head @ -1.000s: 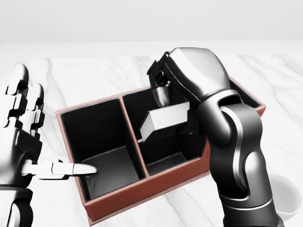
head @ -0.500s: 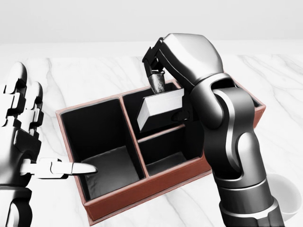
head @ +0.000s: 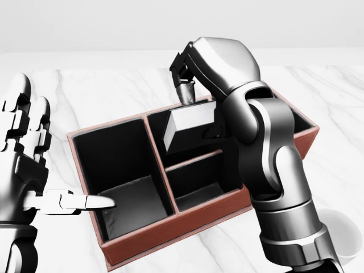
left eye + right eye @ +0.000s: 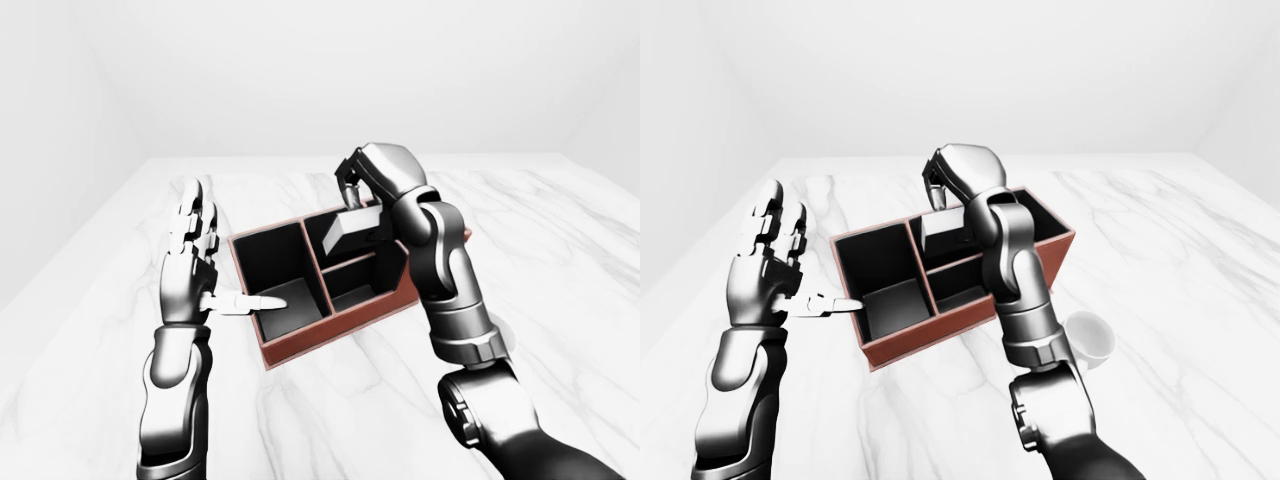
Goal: Pick up the book and place it in the front compartment of the caddy.
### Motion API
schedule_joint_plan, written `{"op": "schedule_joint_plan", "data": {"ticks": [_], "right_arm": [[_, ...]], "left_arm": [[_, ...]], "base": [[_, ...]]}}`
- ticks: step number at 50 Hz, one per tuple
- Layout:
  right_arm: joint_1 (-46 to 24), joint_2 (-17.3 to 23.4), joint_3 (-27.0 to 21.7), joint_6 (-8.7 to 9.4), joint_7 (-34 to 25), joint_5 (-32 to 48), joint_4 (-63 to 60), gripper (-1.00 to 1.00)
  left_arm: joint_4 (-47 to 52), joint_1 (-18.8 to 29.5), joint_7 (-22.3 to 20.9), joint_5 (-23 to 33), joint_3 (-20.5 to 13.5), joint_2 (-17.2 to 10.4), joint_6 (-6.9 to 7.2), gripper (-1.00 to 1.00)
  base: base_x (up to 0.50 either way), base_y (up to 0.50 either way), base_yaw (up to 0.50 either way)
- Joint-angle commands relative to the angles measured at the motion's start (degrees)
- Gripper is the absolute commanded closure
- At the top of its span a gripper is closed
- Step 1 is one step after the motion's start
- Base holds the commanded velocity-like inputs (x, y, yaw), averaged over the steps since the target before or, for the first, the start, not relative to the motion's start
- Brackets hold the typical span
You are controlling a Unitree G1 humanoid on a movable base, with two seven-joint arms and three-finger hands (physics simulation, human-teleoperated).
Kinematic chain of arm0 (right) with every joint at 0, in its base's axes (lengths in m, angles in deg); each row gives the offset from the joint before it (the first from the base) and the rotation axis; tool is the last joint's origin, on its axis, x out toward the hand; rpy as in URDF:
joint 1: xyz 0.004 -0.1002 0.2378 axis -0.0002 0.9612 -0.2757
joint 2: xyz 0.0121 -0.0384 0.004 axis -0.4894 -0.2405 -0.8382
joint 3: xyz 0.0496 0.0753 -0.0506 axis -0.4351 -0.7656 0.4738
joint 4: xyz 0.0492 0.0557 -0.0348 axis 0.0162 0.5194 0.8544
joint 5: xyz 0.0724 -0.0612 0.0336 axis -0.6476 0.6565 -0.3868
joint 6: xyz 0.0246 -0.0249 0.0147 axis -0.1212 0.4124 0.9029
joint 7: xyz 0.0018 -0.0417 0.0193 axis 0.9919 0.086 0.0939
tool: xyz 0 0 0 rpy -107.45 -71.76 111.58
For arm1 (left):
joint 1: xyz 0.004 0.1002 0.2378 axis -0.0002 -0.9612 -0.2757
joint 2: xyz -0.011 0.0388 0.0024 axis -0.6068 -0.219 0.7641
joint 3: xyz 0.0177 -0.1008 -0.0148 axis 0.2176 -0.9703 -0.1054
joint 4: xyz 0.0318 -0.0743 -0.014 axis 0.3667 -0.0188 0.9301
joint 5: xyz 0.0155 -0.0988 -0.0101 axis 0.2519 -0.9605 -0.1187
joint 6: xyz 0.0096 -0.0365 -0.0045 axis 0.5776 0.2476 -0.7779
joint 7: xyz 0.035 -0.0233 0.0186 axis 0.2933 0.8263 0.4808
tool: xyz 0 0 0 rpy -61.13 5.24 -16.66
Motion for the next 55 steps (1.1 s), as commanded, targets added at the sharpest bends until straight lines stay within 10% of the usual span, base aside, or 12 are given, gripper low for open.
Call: {"op": "schedule_joint_plan", "data": {"ticks": [1, 55], "right_arm": [[-1.8, 0.1, -0.3, 0.0, 3.8, 0.5, 4.5, 1.0], [-10.3, -0.1, 0.5, -2.04, 12.9, 0.4, 24.9, 1.0]], "left_arm": [[-0.1, 0.0, 0.0, 0.0, 0.0, 0.0, 0.0, -1.0], [-0.5, 0.3, 0.1, -0.2, -0.1, 0.0, 0.0, -1.0]], "base": [[0.0, 0.0, 0.0], [0.0, 0.0, 0.0]]}}
